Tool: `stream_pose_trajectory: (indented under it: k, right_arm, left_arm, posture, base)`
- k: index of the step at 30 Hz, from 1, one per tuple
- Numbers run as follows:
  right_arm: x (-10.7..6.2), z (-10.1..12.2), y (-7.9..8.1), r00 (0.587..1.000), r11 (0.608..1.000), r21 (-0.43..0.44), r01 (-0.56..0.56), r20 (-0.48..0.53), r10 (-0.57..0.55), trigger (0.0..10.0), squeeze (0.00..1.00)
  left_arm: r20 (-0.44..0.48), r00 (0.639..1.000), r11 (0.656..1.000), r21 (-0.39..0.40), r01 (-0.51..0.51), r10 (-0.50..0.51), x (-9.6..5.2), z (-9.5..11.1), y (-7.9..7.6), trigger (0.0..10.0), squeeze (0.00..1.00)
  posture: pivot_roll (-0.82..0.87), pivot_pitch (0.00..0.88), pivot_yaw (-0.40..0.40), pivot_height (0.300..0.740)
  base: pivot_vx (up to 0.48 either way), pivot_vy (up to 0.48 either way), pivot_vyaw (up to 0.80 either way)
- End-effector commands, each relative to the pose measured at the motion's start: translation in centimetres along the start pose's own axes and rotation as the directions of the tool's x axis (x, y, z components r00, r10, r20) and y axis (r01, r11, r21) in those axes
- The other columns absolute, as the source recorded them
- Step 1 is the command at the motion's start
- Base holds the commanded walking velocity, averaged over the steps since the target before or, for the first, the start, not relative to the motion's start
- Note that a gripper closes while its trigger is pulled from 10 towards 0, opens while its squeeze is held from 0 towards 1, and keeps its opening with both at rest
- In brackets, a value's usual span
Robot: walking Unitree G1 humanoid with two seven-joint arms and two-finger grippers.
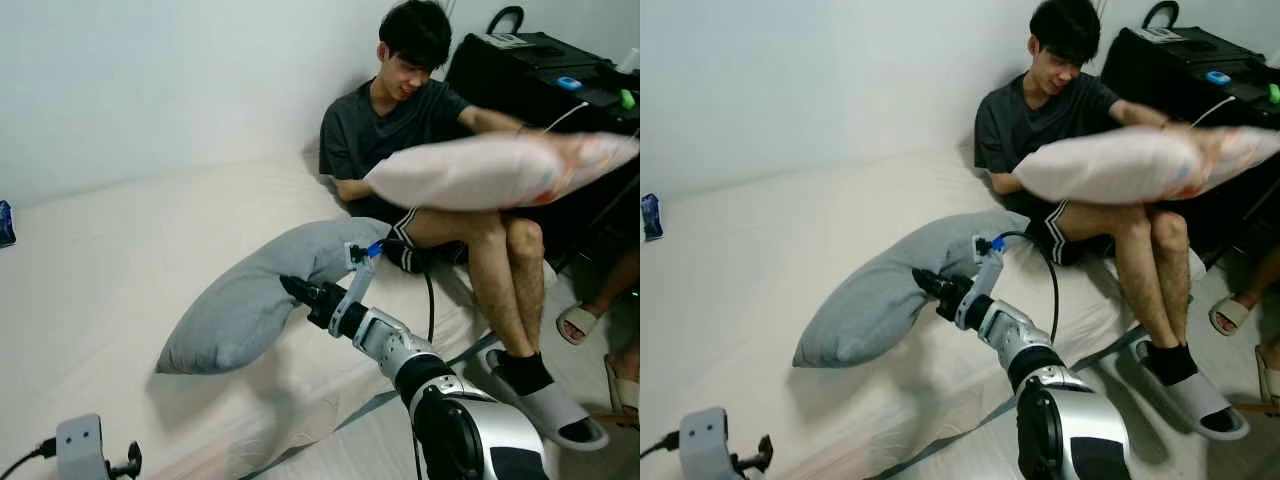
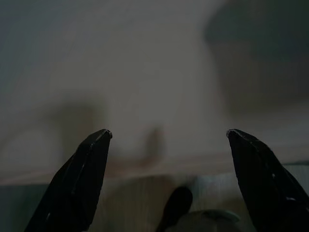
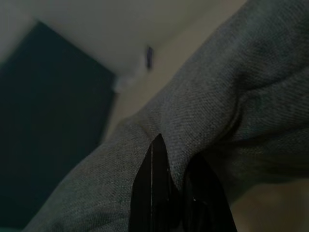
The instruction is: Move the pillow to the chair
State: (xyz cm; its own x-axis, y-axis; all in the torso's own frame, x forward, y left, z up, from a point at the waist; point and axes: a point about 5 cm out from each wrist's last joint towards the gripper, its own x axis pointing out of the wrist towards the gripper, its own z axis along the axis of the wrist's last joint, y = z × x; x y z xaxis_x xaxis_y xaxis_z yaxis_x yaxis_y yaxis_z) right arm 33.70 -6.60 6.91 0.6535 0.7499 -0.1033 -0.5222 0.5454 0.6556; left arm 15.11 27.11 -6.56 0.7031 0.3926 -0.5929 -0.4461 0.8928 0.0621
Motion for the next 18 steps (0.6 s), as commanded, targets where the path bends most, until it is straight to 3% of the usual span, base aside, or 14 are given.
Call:
stream_pose_trajectory:
  k: [1, 5, 7, 8, 10, 11, 12, 14, 15, 16, 17, 18]
  right_arm:
    - [-0.6, -1.7, -0.7, 0.995, 0.997, -0.056, 0.062, -0.072, -0.066, 10.0, 0.00]
    - [-1.7, -4.1, -1.7, 0.975, 0.985, -0.088, 0.147, -0.156, -0.159, 10.0, 0.00]
    - [-1.7, -4.1, -1.7, 0.975, 0.985, -0.088, 0.147, -0.156, -0.159, 10.0, 0.00]
    - [-3.3, -6.1, -3.0, 0.944, 0.964, -0.087, 0.250, -0.199, -0.263, 10.0, 0.00]
    - [-3.3, -6.1, -3.0, 0.944, 0.964, -0.087, 0.250, -0.199, -0.263, 10.0, 0.00]
    - [-5.3, -8.4, -4.2, 0.882, 0.928, -0.108, 0.357, -0.288, -0.373, 10.0, 0.00]
    - [-6.3, -9.4, -4.8, 0.849, 0.908, -0.114, 0.404, -0.324, -0.418, 10.0, 0.00]
    - [-6.9, -9.9, -5.1, 0.829, 0.896, -0.119, 0.428, -0.344, -0.442, 10.0, 0.00]
    - [-8.7, -11.2, -5.9, 0.774, 0.855, -0.130, 0.501, -0.376, -0.511, 10.0, 0.00]
    - [-8.7, -11.2, -5.9, 0.774, 0.855, -0.130, 0.501, -0.376, -0.511, 10.0, 0.00]
    - [-10.2, -12.2, -6.5, 0.725, 0.819, -0.141, 0.556, -0.400, -0.561, 10.0, 0.00]
    - [-10.6, -12.5, -6.6, 0.710, 0.808, -0.144, 0.572, -0.407, -0.575, 10.0, 0.00]
  left_arm:
    - [-0.058, 0.998, 0.999, -0.035, -0.003, 0.001, -0.4, -1.2, -0.5, 10.0, 0.00]
    - [-0.072, 0.997, 0.999, -0.046, 0.003, -0.007, -0.3, -1.3, -1.1, 10.0, 0.00]
    - [-0.072, 0.997, 0.999, -0.046, 0.003, -0.007, -0.3, -1.3, -1.1, 10.0, 0.00]
    - [-0.086, 0.996, 0.998, -0.062, 0.000, -0.006, -0.3, -1.5, -1.4, 10.0, 0.00]
    - [-0.086, 0.996, 0.998, -0.062, 0.000, -0.006, -0.3, -1.5, -1.4, 10.0, 0.00]
    - [-0.104, 0.995, 0.998, -0.067, 0.000, -0.007, -0.4, -1.8, -1.5, 10.0, 0.00]
    - [-0.120, 0.993, 0.998, -0.063, 0.000, -0.008, -0.5, -2.1, -1.5, 10.0, 0.00]
    - [-0.131, 0.991, 0.998, -0.059, 0.000, -0.008, -0.6, -2.3, -1.5, 10.0, 0.00]
    - [-0.168, 0.986, 0.998, -0.059, -0.008, -0.002, -1.0, -3.1, -1.5, 10.0, 0.00]
    - [-0.168, 0.986, 0.998, -0.059, -0.008, -0.002, -1.0, -3.1, -1.5, 10.0, 0.00]
    - [-0.209, 0.978, 0.998, -0.068, -0.019, 0.005, -1.4, -3.9, -1.6, 10.0, 0.00]
    - [-0.224, 0.974, 0.997, -0.073, -0.024, 0.007, -1.5, -4.2, -1.7, 10.0, 0.00]
  posture:
    - [0.11, 0.082, -0.147, 0.740]
    - [0.11, 0.085, -0.156, 0.740]
    - [0.11, 0.085, -0.156, 0.740]
    - [0.11, 0.081, -0.157, 0.740]
    - [0.11, 0.081, -0.157, 0.740]
    - [0.11, 0.080, -0.155, 0.740]
    - [0.12, 0.076, -0.158, 0.740]
    - [0.12, 0.076, -0.158, 0.740]
    - [0.12, 0.067, -0.157, 0.740]
    - [0.12, 0.067, -0.157, 0.740]
    - [0.12, 0.064, -0.156, 0.740]
    - [0.12, 0.064, -0.156, 0.740]
  base:
    - [0.000, 0.000, 0.00]
    - [0.000, 0.000, 0.00]
    - [0.000, 0.000, 0.00]
    - [0.000, 0.000, 0.00]
    - [0.000, 0.000, 0.00]
    - [0.000, 0.000, -0.44]
    - [0.000, 0.000, -0.50]
    - [0.000, 0.000, -0.50]
    - [0.000, 0.000, -0.49]
    - [0.000, 0.000, -0.49]
    - [0.000, 0.000, -0.49]
    - [0.000, 0.000, -0.49]
